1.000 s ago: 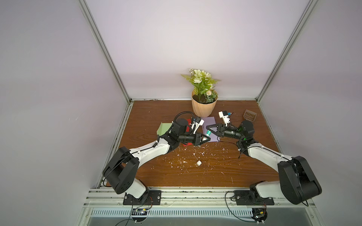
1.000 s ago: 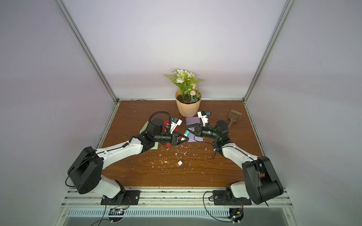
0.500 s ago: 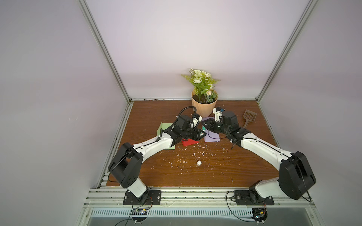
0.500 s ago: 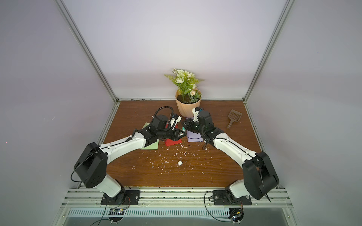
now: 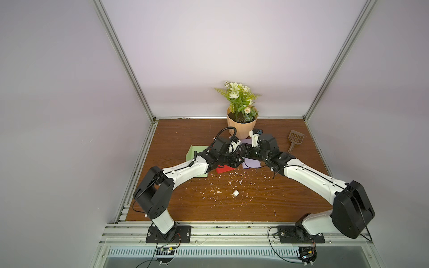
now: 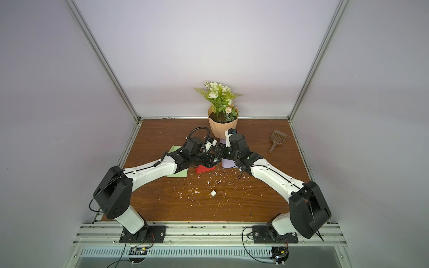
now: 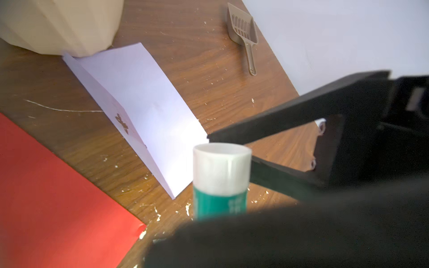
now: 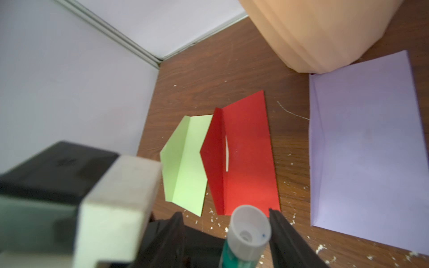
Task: Seal the envelope with a glue stick
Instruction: Unscrew the glue stick.
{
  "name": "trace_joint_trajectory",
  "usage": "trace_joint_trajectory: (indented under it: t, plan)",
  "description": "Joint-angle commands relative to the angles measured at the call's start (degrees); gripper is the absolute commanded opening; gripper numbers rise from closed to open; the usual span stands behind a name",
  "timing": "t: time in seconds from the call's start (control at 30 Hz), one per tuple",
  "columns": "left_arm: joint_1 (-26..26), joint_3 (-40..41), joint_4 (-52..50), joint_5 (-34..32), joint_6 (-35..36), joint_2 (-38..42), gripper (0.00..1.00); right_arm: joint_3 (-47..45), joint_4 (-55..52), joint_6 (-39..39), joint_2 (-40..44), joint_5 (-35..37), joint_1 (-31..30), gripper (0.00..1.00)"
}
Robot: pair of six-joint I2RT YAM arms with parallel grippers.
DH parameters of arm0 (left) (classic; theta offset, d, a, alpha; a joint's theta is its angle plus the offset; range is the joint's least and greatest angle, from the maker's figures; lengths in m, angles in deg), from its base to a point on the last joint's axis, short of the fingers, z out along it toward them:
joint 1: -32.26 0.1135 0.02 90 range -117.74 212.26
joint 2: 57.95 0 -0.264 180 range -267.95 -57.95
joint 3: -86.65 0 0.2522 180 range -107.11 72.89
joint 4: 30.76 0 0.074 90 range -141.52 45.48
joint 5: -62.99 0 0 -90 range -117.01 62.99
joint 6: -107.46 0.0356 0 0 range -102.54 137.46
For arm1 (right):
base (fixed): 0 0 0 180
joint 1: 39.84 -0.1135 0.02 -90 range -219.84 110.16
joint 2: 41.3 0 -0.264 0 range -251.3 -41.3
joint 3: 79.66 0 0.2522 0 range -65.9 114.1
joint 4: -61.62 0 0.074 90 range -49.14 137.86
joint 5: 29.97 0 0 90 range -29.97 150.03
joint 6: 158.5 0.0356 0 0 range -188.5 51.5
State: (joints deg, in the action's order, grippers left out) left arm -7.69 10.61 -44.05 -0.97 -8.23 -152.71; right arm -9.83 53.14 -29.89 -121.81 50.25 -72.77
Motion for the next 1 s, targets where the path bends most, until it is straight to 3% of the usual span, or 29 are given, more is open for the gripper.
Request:
trace_joint_trajectory:
  t: [0.0,0.17,0.33,0.53,0.63,0.87,0.97]
  plan:
    - [1.36,2.85,6.84,10.44,-2.44,3.26,0.00,-2.97,10.83,2.45,3.83,-18.02,5.56,0.64]
    - [1.80,5.18,13.06,20.34,-4.95,5.87,0.00,-7.23,24.07,8.99,3.08,-35.22,9.95,0.64]
    - [2.28,8.45,21.85,24.86,-10.60,8.29,0.00,-11.30,40.40,18.54,1.98,-43.32,11.29,0.61]
    - [3.38,11.40,26.78,24.94,-14.67,9.14,0.00,-13.76,54.35,27.92,1.23,-46.55,11.61,0.58]
    - [3.38,11.98,28.01,25.04,-15.44,9.09,0.00,-14.13,56.86,29.96,1.21,-47.07,11.91,0.50]
    - [3.47,12.15,29.38,25.12,-16.32,9.10,0.00,-15.20,59.71,32.46,0.60,-47.94,12.03,0.48]
    - [3.49,12.23,29.42,25.48,-16.33,8.90,0.00,-15.29,59.35,32.38,0.36,-47.79,12.03,0.37]
